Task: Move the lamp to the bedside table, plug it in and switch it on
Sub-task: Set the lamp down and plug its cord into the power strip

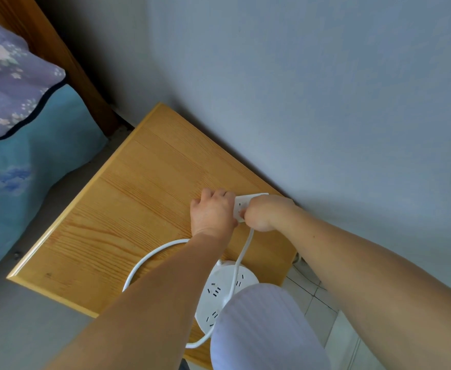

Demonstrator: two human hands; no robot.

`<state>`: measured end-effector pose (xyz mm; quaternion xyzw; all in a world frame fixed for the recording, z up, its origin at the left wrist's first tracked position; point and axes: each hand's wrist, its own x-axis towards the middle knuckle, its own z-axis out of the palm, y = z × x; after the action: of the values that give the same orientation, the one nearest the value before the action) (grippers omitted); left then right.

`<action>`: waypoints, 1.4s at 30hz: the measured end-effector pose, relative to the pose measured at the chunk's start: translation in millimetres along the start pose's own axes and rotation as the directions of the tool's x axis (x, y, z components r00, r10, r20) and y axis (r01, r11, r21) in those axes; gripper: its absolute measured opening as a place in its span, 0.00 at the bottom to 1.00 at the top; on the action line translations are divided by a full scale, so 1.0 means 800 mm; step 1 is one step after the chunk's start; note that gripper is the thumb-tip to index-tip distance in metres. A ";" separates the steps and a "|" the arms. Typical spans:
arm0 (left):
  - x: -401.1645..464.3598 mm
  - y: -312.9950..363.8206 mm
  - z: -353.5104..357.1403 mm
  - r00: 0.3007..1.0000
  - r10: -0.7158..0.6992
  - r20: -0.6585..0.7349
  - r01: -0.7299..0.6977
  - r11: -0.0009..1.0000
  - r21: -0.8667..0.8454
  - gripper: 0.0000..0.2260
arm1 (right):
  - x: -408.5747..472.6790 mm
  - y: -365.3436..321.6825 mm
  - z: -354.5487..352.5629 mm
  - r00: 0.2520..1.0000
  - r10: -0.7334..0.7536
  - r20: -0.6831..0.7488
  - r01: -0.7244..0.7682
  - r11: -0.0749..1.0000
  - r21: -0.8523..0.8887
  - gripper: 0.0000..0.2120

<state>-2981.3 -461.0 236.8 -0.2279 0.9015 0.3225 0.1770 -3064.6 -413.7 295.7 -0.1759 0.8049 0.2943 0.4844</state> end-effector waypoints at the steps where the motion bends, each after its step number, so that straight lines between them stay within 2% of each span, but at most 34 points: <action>1: -0.001 0.000 0.000 1.000 0.002 -0.002 -0.002 1.000 0.001 0.19 | 0.000 -0.001 0.000 1.000 0.003 -0.014 -0.003 1.000 0.003 0.16; 5: -0.001 -0.001 0.001 1.000 0.004 -0.005 -0.004 1.000 0.001 0.18 | -0.003 -0.006 0.007 0.998 0.032 -0.061 -0.031 0.999 0.021 0.15; 10: 0.001 -0.001 0.002 1.000 0.001 0.005 -0.001 1.000 -0.004 0.21 | -0.023 0.004 0.037 0.983 0.033 -0.179 -0.003 0.986 0.165 0.13; 16: -0.001 0.002 0.002 1.000 0.003 -0.008 -0.003 1.000 -0.002 0.16 | -0.007 -0.006 0.020 0.996 0.050 -0.067 -0.047 0.998 0.043 0.12; 25: 0.001 -0.002 0.003 1.000 0.019 -0.023 -0.018 1.000 0.020 0.18 | 0.006 -0.005 0.030 0.989 0.075 -0.129 -0.063 0.993 0.095 0.08; 30: -0.002 -0.002 -0.004 0.998 0.034 0.054 -0.036 0.999 0.031 0.21 | 0.003 0.002 0.037 0.990 0.048 -0.131 -0.027 0.987 0.157 0.12; 32: -0.007 -0.005 -0.010 0.995 0.028 0.095 -0.028 1.000 -0.003 0.25 | 0.000 0.008 0.040 0.992 0.051 -0.116 -0.021 0.969 0.246 0.14; 35: -0.015 -0.010 -0.020 0.991 0.009 0.134 -0.007 1.000 -0.010 0.34 | -0.005 0.021 0.048 0.991 0.034 -0.126 0.026 0.895 0.445 0.27; 38: -0.029 -0.012 -0.032 0.990 -0.035 0.135 0.031 0.999 0.033 0.38 | -0.018 0.043 0.061 0.973 0.021 -0.230 0.107 0.840 0.531 0.33; 42: -0.060 -0.009 -0.043 0.989 -0.106 0.099 0.104 0.994 0.028 0.34 | -0.041 0.075 0.069 0.922 0.029 -0.385 0.201 0.815 0.543 0.28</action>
<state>-2943.6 -474.6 280.5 -0.2566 0.8818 0.3136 0.2413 -3045.9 -332.5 323.5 -0.1121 0.9242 -0.0231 0.3643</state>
